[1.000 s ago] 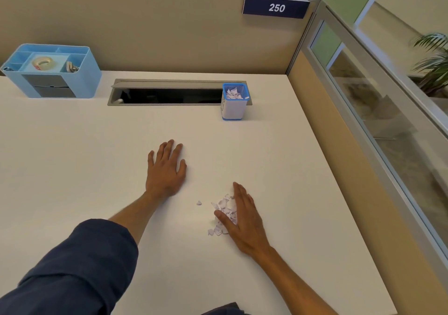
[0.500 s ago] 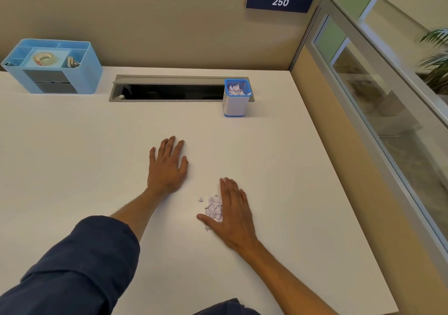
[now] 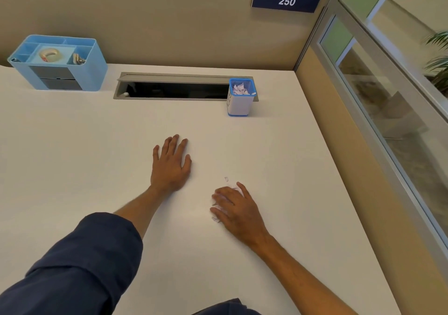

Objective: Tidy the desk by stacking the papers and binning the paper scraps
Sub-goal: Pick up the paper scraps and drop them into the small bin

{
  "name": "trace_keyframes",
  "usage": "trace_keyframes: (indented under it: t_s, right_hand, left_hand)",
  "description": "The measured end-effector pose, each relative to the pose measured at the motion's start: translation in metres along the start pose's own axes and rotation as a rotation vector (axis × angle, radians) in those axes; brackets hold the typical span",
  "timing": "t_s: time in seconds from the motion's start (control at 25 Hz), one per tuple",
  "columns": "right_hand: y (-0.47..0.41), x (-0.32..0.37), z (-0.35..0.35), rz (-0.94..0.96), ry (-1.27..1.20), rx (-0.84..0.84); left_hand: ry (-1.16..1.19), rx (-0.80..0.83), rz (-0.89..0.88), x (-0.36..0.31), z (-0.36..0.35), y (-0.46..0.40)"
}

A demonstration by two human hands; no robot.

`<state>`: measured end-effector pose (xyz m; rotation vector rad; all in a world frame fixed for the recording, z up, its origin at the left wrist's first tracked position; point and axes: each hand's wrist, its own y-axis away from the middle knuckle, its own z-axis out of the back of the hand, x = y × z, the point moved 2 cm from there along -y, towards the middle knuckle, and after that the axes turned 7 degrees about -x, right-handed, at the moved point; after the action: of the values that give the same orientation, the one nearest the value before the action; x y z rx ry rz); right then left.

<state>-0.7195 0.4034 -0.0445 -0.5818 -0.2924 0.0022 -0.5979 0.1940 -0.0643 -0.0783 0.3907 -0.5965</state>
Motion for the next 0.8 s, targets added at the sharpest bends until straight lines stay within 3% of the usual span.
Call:
trace_keyframes:
  t_s: [0.12,0.2,0.4,0.56,0.8]
  right_hand:
    - [-0.006,-0.015,0.018,-0.318,-0.033,0.263]
    - [-0.011,-0.021,0.019,-0.426,-0.098,0.435]
    - [-0.018,-0.007,0.02,-0.327,-0.113,0.558]
    - [-0.011,-0.011,0.031,-0.182,0.022,0.437]
    - [-0.028,-0.015,0.046,-0.104,0.183,0.739]
  left_hand:
    - [-0.003,-0.006,-0.002,0.0,0.0,0.0]
    - [0.004,-0.005,-0.003,0.0,-0.001,0.0]
    - [0.014,-0.016,-0.01,0.0,0.0,0.0]
    - [0.015,-0.018,-0.007,0.0,-0.001,0.0]
    - [0.006,-0.022,-0.012,0.001,-0.002,0.0]
